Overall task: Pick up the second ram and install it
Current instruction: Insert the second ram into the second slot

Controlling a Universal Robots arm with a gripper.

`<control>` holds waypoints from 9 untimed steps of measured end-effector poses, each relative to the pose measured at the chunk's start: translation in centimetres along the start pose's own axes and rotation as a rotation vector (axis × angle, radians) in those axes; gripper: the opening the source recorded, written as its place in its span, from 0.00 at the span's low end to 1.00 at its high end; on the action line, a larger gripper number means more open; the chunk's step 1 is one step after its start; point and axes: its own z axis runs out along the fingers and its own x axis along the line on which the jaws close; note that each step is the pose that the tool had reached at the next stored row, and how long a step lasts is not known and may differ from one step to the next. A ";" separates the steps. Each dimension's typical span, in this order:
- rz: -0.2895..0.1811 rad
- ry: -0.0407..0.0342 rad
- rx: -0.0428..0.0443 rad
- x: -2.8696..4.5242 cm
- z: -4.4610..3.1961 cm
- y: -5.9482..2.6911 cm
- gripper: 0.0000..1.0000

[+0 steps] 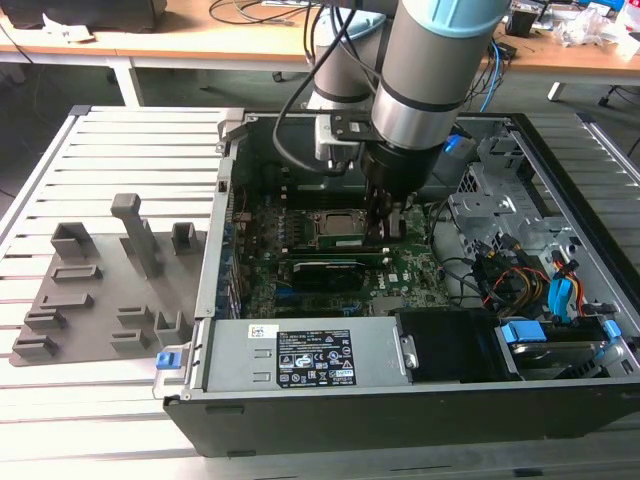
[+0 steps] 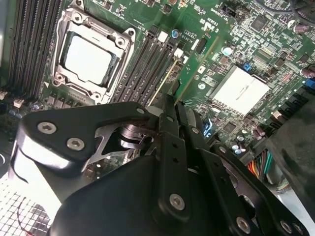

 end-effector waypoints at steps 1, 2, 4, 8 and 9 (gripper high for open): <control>0.000 -0.0001 0.0000 0.01 0.13 0.00 0.14; 0.000 0.0000 0.0000 0.02 0.23 -0.01 0.14; 0.000 0.0000 0.0000 0.03 0.42 -0.02 0.14; 0.000 0.0000 0.0000 0.05 0.84 -0.04 0.14; 0.000 -0.0001 0.0000 0.06 0.90 -0.04 0.14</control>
